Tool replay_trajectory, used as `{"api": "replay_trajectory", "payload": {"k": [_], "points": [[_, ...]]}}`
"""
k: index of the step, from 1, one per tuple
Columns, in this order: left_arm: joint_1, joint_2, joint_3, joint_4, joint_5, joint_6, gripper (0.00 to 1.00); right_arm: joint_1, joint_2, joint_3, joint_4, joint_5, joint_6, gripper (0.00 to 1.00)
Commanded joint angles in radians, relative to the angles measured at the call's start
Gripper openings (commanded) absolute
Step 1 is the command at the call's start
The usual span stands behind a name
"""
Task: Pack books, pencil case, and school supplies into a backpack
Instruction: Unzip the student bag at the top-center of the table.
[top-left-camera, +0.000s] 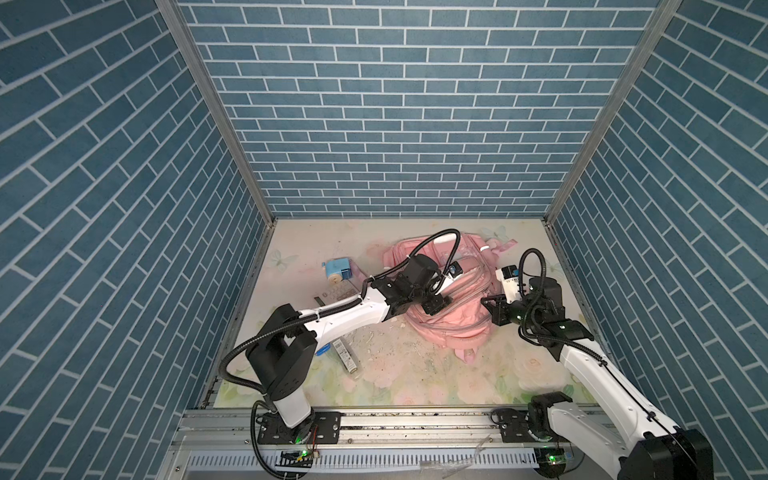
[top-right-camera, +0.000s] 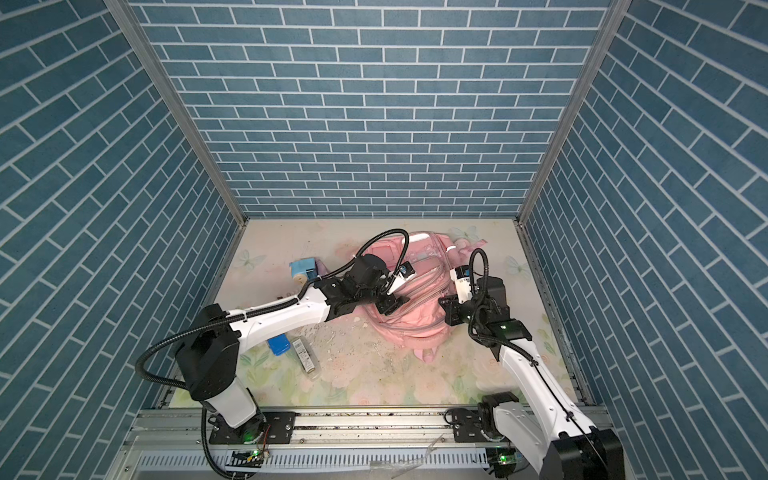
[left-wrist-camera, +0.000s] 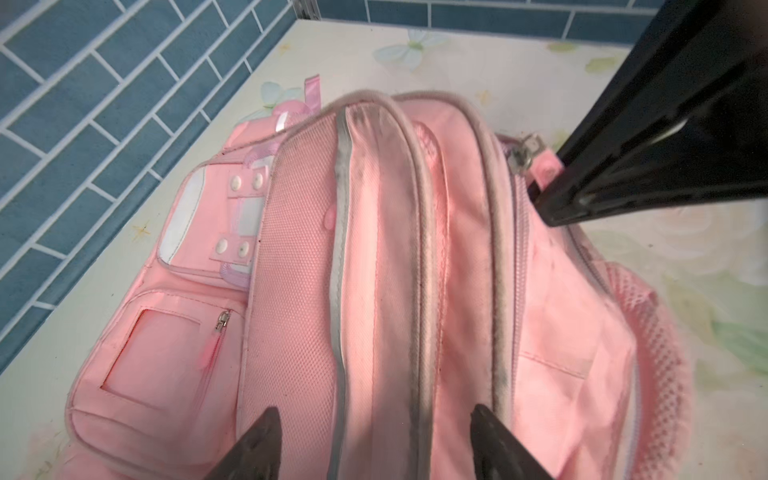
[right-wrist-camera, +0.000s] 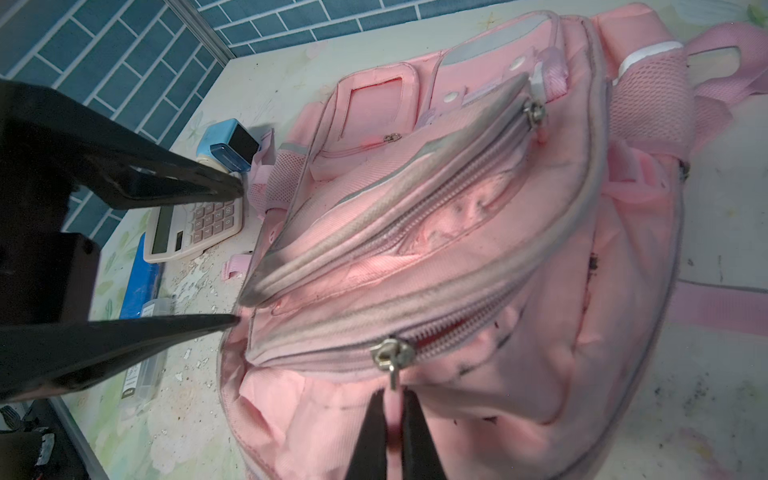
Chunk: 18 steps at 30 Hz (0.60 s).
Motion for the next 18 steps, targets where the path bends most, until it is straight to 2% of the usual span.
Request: {"api": "replay_trajectory", "payload": {"k": [1, 5, 7, 8, 11, 12, 15, 18], "points": [[0.005, 0.043, 0.008, 0.041, -0.039, 0.059, 0.72, -0.007, -0.004, 0.029, 0.025, -0.018, -0.035, 0.00], [0.005, 0.079, 0.022, 0.064, -0.052, 0.035, 0.70, -0.008, -0.007, 0.024, 0.023, -0.011, -0.027, 0.00], [0.005, 0.088, 0.027, 0.057, -0.053, 0.030, 0.63, -0.007, -0.004, 0.030, 0.024, -0.002, -0.024, 0.00], [0.005, 0.094, 0.037, 0.042, -0.043, 0.025, 0.53, -0.007, 0.002, 0.036, 0.024, 0.006, -0.024, 0.00], [0.005, 0.103, 0.083, -0.022, 0.017, -0.052, 0.07, -0.011, 0.037, 0.067, 0.011, 0.056, -0.044, 0.00], [0.004, 0.104, 0.104, -0.052, 0.066, -0.102, 0.00, -0.021, 0.058, 0.085, 0.001, 0.072, -0.060, 0.00], [0.005, 0.128, 0.205, -0.168, 0.183, -0.298, 0.00, -0.059, 0.126, 0.175, -0.078, 0.101, -0.106, 0.00], [0.002, 0.146, 0.274, -0.198, 0.201, -0.463, 0.00, -0.062, 0.174, 0.276, -0.170, 0.160, -0.186, 0.00]]}}
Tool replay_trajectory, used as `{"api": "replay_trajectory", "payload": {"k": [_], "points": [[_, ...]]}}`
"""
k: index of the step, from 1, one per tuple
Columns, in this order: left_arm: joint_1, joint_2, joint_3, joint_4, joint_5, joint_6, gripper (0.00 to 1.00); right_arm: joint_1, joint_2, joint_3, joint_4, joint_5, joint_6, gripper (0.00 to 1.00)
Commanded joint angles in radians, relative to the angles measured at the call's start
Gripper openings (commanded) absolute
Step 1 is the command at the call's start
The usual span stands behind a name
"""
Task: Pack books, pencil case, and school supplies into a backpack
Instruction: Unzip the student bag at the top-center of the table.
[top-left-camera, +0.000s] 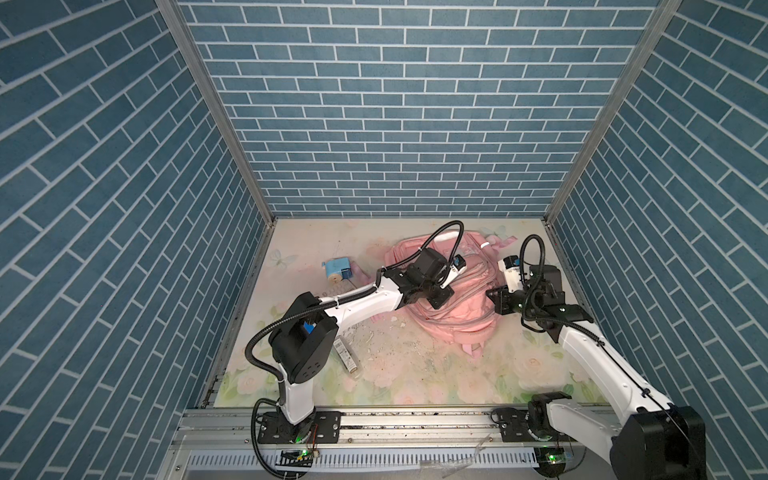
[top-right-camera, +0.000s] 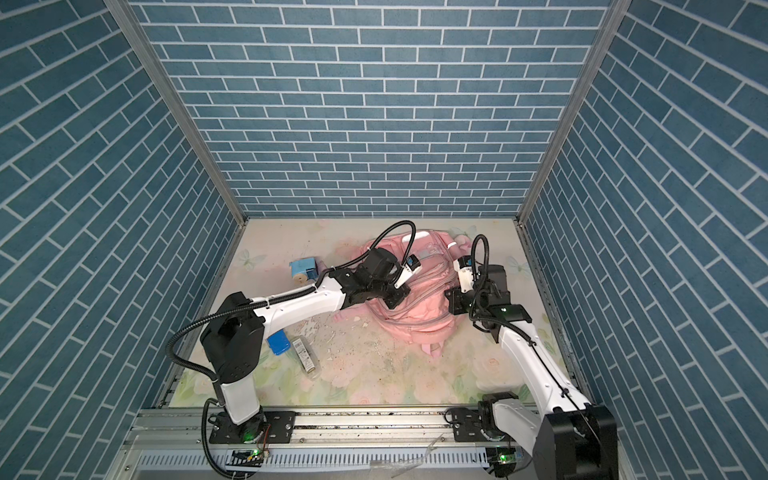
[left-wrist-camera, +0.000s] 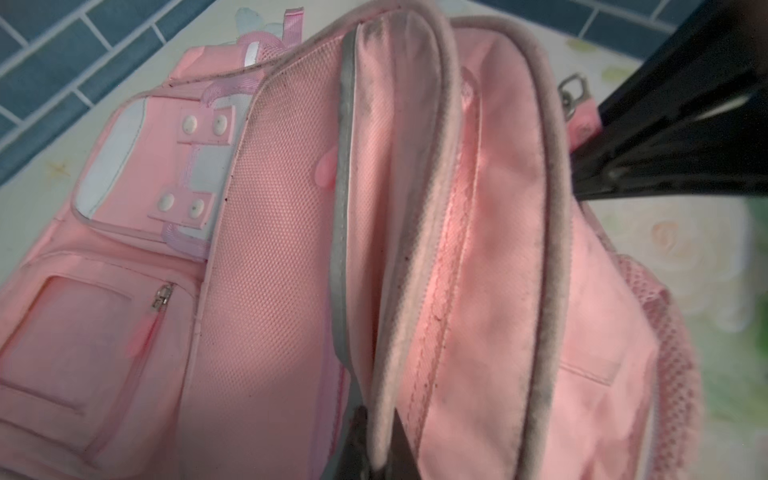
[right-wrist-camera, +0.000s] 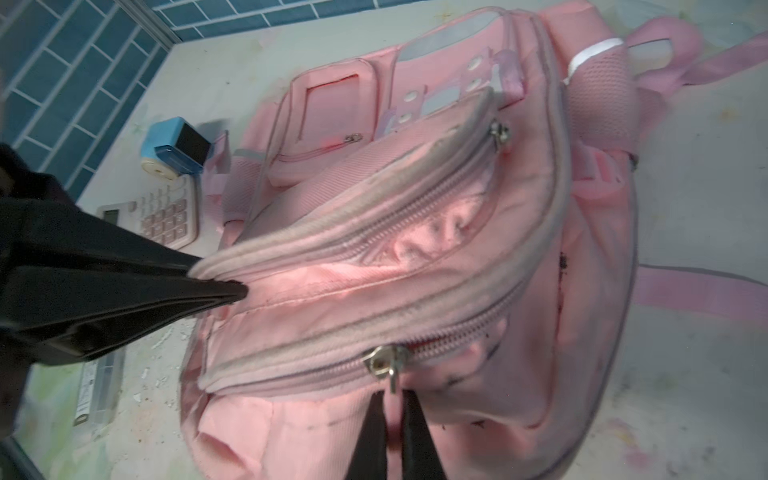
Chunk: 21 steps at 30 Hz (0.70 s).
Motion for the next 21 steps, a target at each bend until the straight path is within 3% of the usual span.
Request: {"api": "replay_trajectory", "payload": {"k": [1, 4, 7, 12, 14, 17, 21], "points": [[-0.008, 0.007, 0.080, -0.053, 0.110, -0.259, 0.00, -0.010, 0.030, 0.118, -0.068, 0.064, -0.136, 0.00], [0.001, 0.035, 0.134, -0.032, 0.081, -0.362, 0.00, 0.023, 0.021, 0.152, -0.093, 0.019, -0.140, 0.00], [0.015, 0.067, 0.196, -0.023, 0.048, -0.443, 0.00, 0.134, -0.054, 0.104, -0.079, 0.034, -0.158, 0.00], [0.016, 0.117, 0.301, -0.072, 0.007, -0.512, 0.00, 0.193, -0.158, -0.006, 0.021, -0.058, -0.021, 0.00], [0.016, 0.121, 0.309, -0.076, 0.018, -0.550, 0.00, 0.194, -0.171, -0.044, 0.060, -0.067, 0.001, 0.00], [0.011, 0.106, 0.296, -0.064, 0.064, -0.625, 0.00, 0.186, -0.142, -0.036, 0.031, 0.014, -0.018, 0.00], [-0.017, 0.077, 0.243, 0.008, 0.150, -0.715, 0.00, 0.069, -0.091, 0.038, -0.064, 0.035, -0.108, 0.00]]}}
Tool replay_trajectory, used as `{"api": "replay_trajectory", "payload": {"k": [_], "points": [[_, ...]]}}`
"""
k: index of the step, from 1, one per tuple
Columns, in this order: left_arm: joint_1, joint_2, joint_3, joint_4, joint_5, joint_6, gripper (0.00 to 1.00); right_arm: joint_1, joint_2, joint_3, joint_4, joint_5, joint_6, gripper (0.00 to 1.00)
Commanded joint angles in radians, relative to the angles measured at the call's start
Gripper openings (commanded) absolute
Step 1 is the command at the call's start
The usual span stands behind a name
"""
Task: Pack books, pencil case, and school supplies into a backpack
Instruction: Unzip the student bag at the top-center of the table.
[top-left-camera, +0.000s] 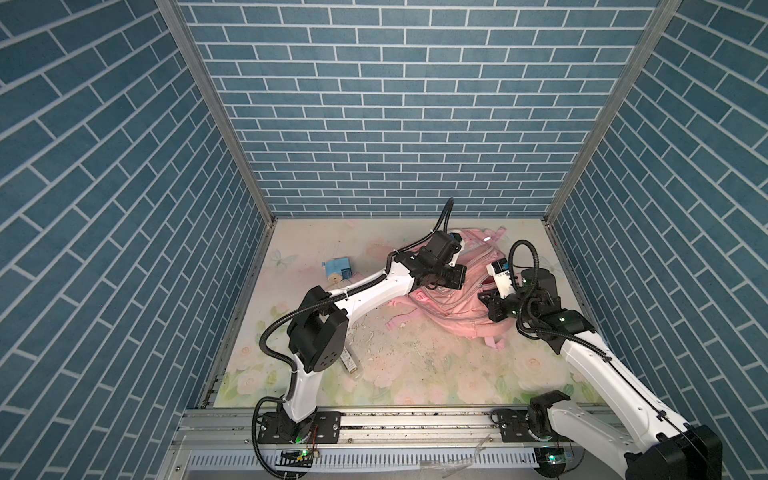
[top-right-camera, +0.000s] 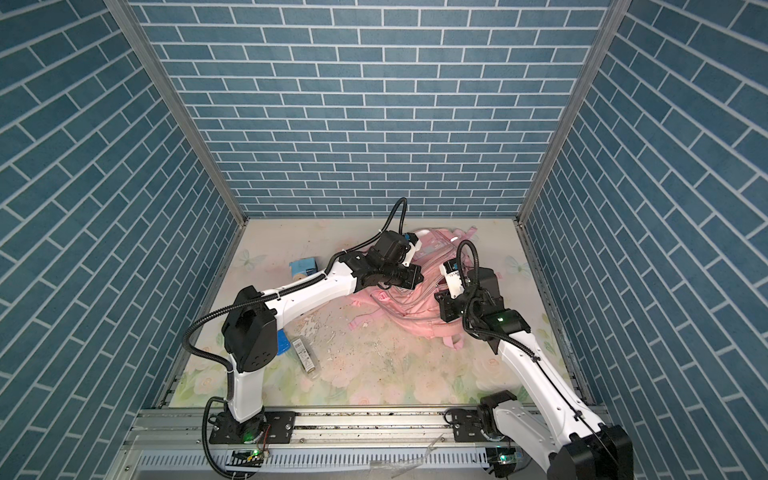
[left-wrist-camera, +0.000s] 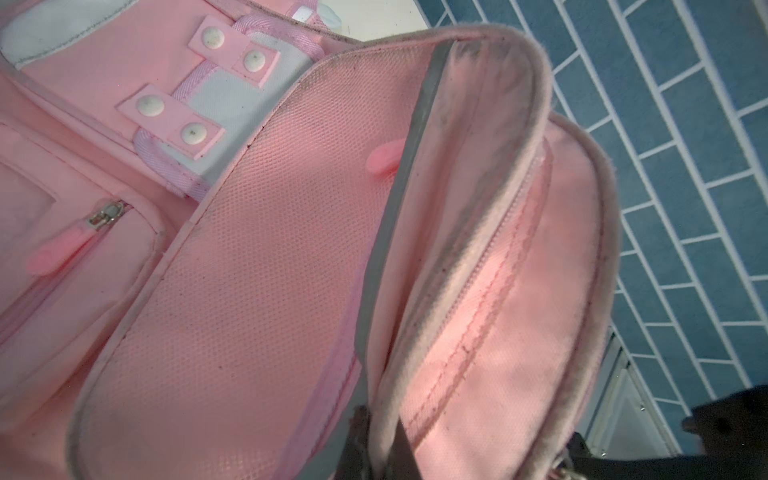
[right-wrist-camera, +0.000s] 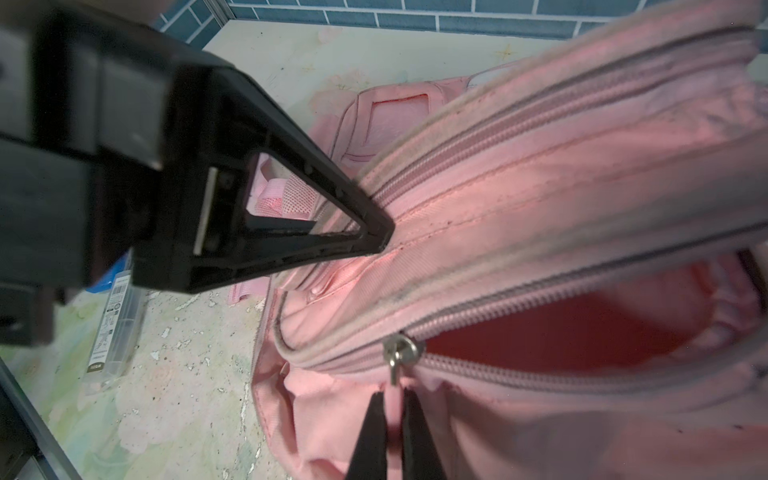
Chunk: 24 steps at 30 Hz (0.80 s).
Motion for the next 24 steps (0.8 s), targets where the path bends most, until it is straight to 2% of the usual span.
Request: {"api": "replay_trajectory", "payload": {"k": [1, 6, 11, 16, 20, 24], "points": [[-0.019, -0.032, -0.008, 0.135, 0.104, -0.163, 0.00, -0.107, 0.029, 0.085, -0.059, -0.011, -0.088, 0.00], [-0.017, -0.014, 0.010, 0.222, 0.169, -0.263, 0.00, -0.207, 0.074, 0.146, -0.090, 0.015, -0.200, 0.00], [0.006, 0.061, 0.143, 0.280, 0.203, -0.341, 0.00, -0.214, 0.102, 0.176, -0.070, 0.046, -0.232, 0.00], [0.060, 0.149, 0.224, 0.438, 0.217, -0.497, 0.00, -0.207, 0.023, 0.154, -0.046, -0.008, -0.209, 0.00], [0.067, 0.181, 0.286, 0.483, 0.182, -0.556, 0.00, -0.127, -0.031, 0.111, -0.032, 0.032, -0.146, 0.00], [0.055, 0.197, 0.324, 0.521, 0.156, -0.604, 0.00, 0.006, -0.016, 0.081, -0.025, 0.216, -0.054, 0.00]]}}
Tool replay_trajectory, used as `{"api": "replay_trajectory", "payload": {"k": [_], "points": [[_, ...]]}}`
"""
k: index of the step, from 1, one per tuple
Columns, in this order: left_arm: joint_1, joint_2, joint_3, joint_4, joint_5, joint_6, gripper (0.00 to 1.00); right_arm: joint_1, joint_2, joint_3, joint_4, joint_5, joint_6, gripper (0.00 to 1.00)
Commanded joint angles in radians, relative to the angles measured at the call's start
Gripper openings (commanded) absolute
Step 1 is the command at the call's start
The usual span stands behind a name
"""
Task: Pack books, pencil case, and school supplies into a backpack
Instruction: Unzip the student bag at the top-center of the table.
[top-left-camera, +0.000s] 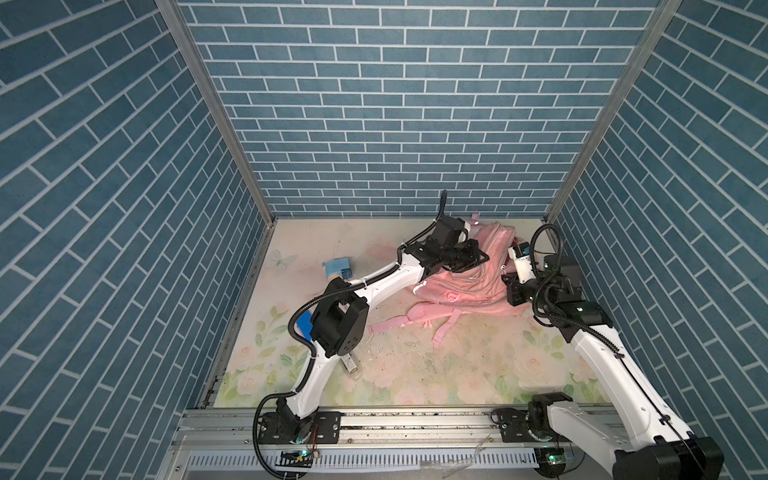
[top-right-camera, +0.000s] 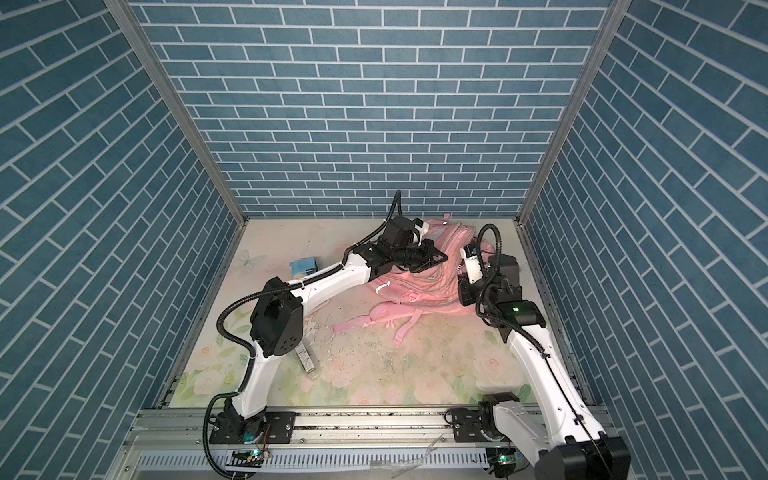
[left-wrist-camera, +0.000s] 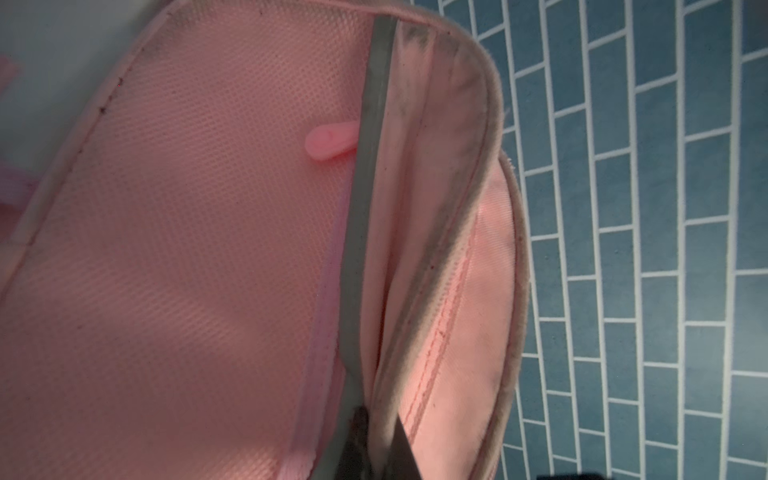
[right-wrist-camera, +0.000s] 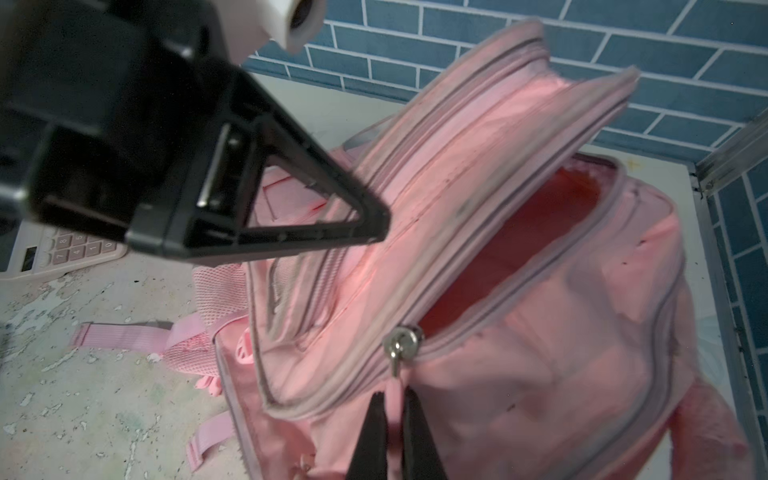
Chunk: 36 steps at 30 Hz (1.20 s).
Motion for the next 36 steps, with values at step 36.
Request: {"api": "replay_trajectory", "payload": {"k": [36], "points": [[-0.018, -0.018, 0.086, 0.421, -0.149, -0.295, 0.00, -0.188, 0.001, -0.085, 0.162, -0.210, -0.123, 0.00]]}}
